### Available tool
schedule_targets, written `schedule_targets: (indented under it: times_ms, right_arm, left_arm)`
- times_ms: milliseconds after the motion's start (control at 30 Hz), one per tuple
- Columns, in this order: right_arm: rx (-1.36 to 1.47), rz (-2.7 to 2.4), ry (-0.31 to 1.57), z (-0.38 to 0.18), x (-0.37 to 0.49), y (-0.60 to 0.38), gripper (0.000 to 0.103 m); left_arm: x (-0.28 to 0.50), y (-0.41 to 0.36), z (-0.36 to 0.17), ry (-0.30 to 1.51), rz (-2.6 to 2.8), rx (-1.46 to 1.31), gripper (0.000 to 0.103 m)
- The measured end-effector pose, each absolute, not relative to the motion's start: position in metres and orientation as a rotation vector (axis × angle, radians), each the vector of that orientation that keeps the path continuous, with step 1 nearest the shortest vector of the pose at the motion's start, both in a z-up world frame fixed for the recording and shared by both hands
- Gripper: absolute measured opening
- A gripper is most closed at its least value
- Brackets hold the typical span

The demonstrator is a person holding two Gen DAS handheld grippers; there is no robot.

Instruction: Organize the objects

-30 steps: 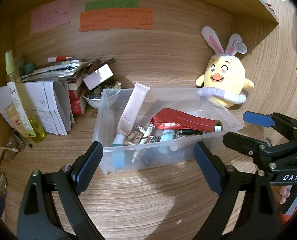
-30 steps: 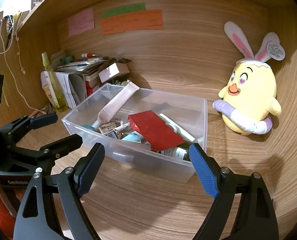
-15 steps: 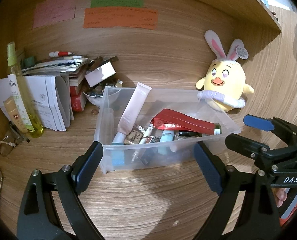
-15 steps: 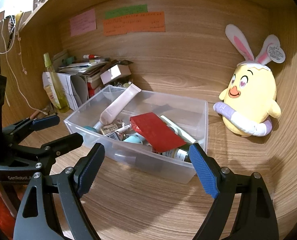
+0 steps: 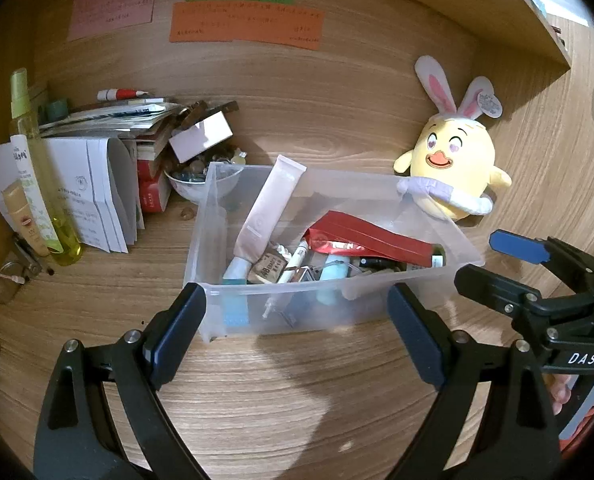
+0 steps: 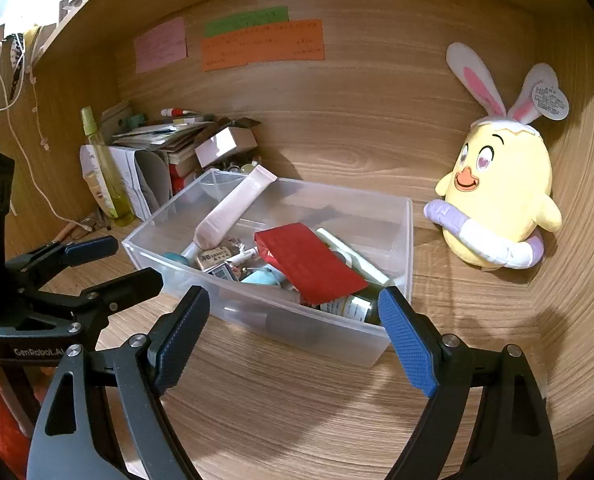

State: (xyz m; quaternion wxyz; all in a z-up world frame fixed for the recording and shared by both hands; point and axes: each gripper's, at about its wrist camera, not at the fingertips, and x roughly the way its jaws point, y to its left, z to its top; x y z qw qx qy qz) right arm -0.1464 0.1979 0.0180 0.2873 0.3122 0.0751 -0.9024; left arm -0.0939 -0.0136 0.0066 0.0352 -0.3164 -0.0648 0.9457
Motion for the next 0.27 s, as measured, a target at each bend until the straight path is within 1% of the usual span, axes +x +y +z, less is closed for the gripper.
schedule_targets:
  times_ms: [267]
  right_arm:
    - [0.845, -2.406, 0.199, 0.0153, -0.1481, 0.1966, 0.085]
  left_arm:
    - [-0.0932, -0.011, 0.0071, -0.19, 2.89, -0.963, 0.093]
